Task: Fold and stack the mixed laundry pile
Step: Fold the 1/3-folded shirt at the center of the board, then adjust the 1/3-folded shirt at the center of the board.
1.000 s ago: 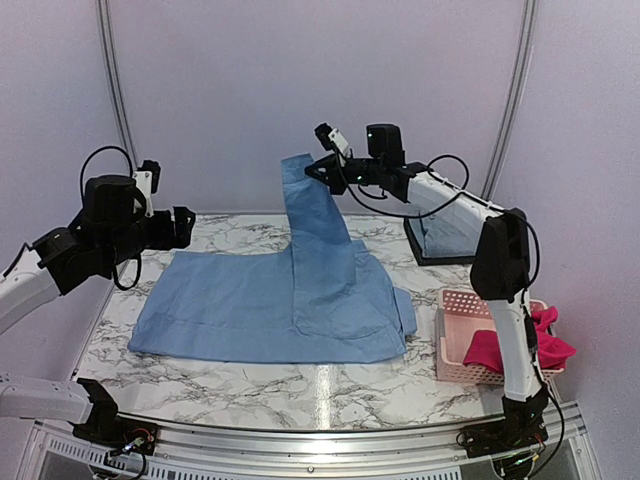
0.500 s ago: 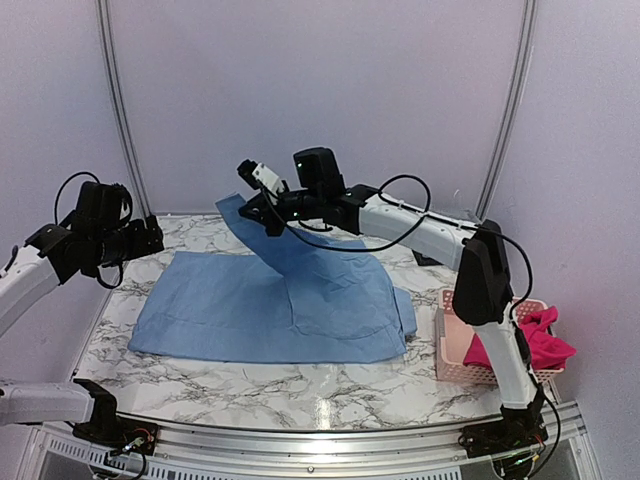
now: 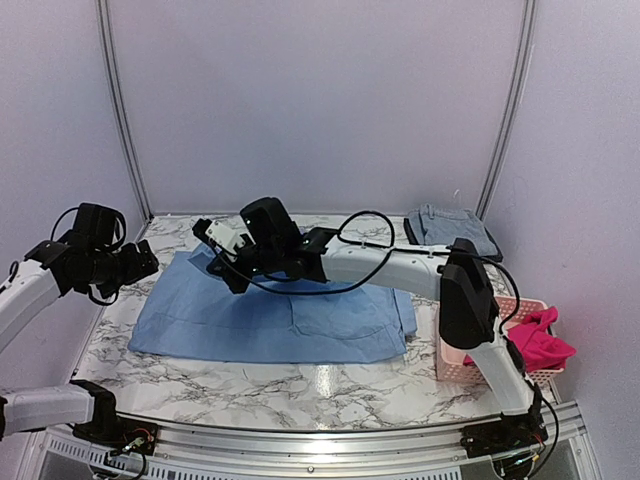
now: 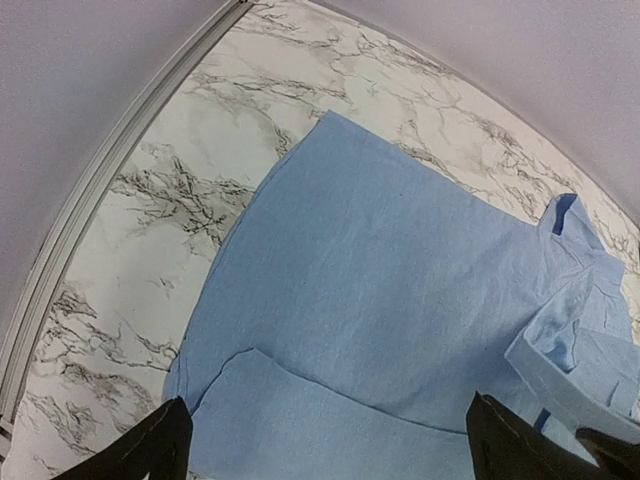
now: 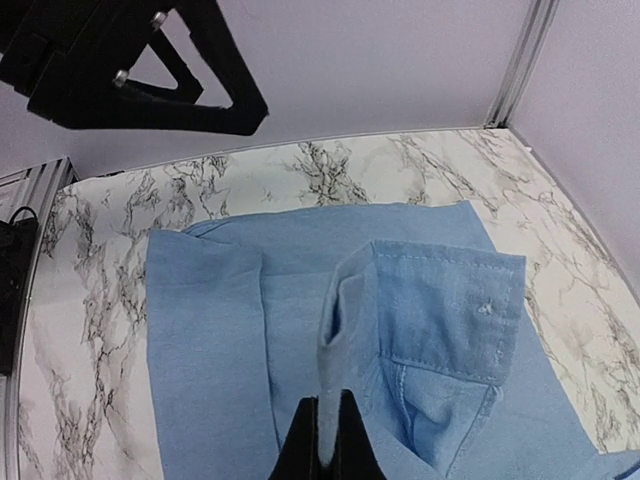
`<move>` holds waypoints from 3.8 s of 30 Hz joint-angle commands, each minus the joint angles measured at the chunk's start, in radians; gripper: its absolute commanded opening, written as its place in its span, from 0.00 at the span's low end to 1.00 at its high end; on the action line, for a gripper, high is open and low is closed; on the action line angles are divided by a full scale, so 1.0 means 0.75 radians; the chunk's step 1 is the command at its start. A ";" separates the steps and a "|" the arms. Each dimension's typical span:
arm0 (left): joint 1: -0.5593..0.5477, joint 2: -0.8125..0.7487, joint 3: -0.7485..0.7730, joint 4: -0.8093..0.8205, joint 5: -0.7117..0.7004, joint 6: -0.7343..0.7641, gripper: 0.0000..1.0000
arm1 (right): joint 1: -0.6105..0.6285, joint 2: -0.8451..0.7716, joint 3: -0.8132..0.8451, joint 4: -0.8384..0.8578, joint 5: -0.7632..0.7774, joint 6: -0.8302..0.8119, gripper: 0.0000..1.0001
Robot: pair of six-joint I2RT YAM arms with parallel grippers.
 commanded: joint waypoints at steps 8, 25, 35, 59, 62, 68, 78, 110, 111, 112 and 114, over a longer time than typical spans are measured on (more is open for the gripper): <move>0.180 -0.052 -0.077 -0.083 0.068 -0.080 0.99 | 0.102 0.151 0.081 0.166 0.068 0.252 0.04; 0.223 -0.022 -0.329 0.147 0.547 -0.026 0.76 | -0.193 -0.585 -0.741 0.044 -0.376 0.496 0.75; 0.211 0.097 -0.450 0.251 0.642 -0.074 0.54 | -0.398 -0.820 -1.132 -0.216 -0.278 0.518 0.65; 0.143 0.404 -0.478 0.551 0.752 -0.131 0.07 | -0.504 -0.920 -1.538 -0.395 -0.038 0.578 0.56; 0.143 0.391 -0.448 0.530 0.741 -0.129 0.00 | -0.511 -0.915 -1.556 -0.396 -0.016 0.572 0.55; 0.143 0.338 -0.314 0.357 0.571 -0.031 0.00 | -0.531 -0.914 -1.582 -0.403 0.007 0.561 0.54; 0.145 0.497 -0.143 0.172 0.327 0.090 0.00 | -0.542 -0.932 -1.587 -0.426 0.000 0.548 0.53; -0.014 0.800 -0.031 0.248 0.315 -0.019 0.38 | -0.518 -0.451 -1.043 -0.308 -0.306 0.482 0.44; -0.014 0.779 -0.064 0.229 0.307 -0.030 0.37 | -0.510 -0.463 -1.088 -0.303 -0.310 0.482 0.44; -0.014 0.754 -0.097 0.218 0.297 -0.042 0.35 | -0.500 -0.478 -1.123 -0.296 -0.312 0.483 0.44; -0.014 0.710 -0.175 0.204 0.285 -0.067 0.33 | -0.461 -0.511 -1.190 -0.286 -0.319 0.490 0.43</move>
